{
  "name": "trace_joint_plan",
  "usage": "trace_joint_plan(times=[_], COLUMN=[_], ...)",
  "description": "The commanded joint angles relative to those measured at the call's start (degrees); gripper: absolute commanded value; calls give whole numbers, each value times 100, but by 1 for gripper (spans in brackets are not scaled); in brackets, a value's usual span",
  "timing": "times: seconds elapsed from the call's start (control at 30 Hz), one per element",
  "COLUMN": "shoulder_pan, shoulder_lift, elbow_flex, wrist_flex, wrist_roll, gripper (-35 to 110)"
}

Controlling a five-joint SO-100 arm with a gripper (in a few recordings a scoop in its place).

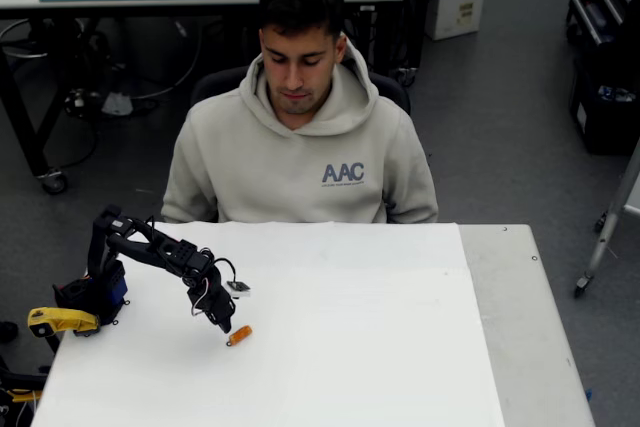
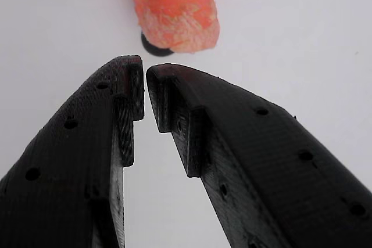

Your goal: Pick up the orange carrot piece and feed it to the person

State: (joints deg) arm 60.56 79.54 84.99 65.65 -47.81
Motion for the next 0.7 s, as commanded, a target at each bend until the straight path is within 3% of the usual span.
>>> trace_joint_plan(times=[0.0,0.43,0.67], shoulder_pan=[132,53,53], shoulder_lift=[202,185,185], elbow_flex=[-334,-334,-334], wrist_flex=[62,62,62], wrist_roll=[-18,-35,-35], gripper=[-2,-2,14])
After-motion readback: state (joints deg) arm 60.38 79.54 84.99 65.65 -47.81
